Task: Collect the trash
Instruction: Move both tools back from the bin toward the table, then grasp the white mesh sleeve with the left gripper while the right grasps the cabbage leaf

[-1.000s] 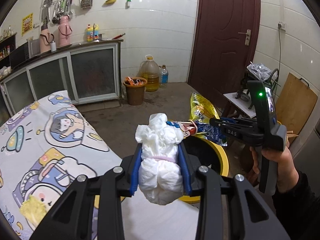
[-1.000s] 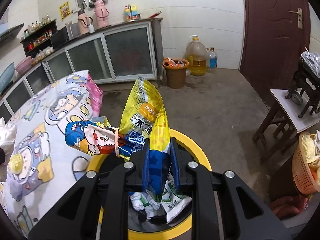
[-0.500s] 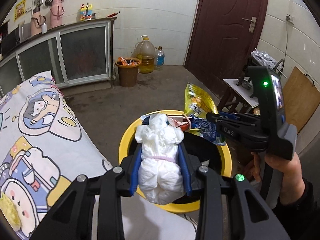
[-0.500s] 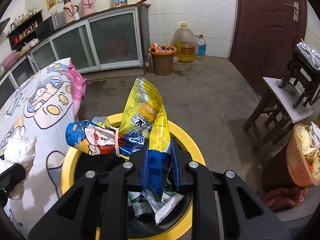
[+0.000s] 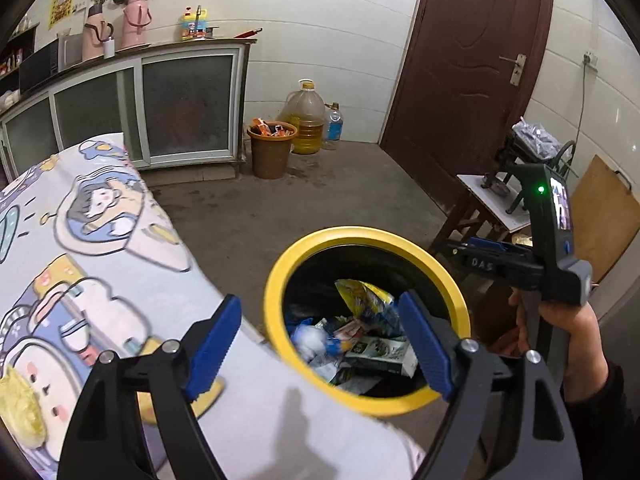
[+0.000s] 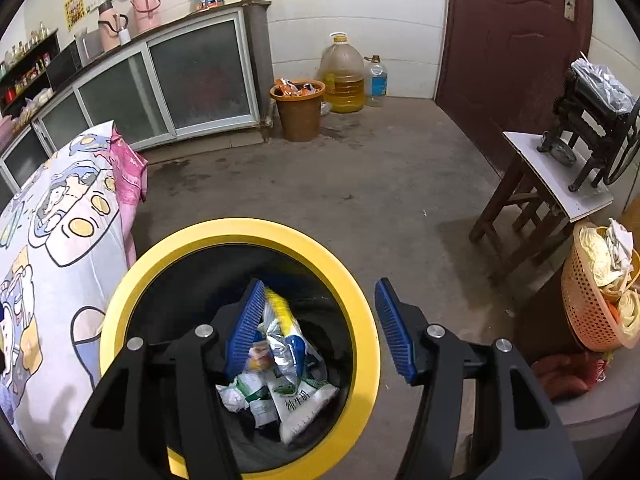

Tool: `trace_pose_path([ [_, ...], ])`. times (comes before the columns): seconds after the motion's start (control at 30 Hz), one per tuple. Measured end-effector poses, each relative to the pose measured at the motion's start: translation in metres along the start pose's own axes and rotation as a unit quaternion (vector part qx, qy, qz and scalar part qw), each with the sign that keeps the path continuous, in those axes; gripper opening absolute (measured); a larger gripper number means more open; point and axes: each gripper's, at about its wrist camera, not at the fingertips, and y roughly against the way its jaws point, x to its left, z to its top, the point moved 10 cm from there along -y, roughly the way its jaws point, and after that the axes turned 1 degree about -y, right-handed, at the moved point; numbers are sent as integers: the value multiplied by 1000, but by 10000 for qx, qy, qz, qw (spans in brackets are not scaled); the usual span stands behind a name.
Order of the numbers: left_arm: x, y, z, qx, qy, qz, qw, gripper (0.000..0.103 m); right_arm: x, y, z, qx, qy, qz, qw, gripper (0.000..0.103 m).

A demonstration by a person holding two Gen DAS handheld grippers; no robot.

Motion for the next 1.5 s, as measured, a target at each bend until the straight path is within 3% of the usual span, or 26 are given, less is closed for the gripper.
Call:
trace_pose_path([
  [0.13,31,39,-13,-114,-36,-95,9999,78,24,14,-2,-31,19,701,9975,55],
  [0.3,84,103,-40,-363,29,310,9989,78,86,40,-3,-197,599,1509,9865,56],
  [0.37,105,130,-52,-471,110,534,9974,78,121,51,-6,-187,860,1978,9763,57],
  [0.53,152,179,-87,-442,242,820,9954,81,206,72,-20,51,1384,2955,9453,59],
  [0.73,183,209,-118,-306,-29,455,9985,81,315,103,-56,732,2162,4013,8870,61],
  [0.87,196,207,-131,-130,-215,157,9996,81,369,119,-86,1050,2734,4225,8578,61],
  [0.97,206,196,-136,37,-166,-77,9998,81,399,127,-103,1152,3095,4200,8453,61],
  [1.3,228,167,-145,355,-104,-82,9993,81,468,125,-128,1324,3791,3996,8240,61],
  [1.4,237,162,-149,443,-14,93,9990,81,480,119,-136,1438,3933,3932,8185,61],
  [1.5,241,170,-146,312,156,4,9994,81,485,113,-139,1531,3953,3886,8181,61],
])
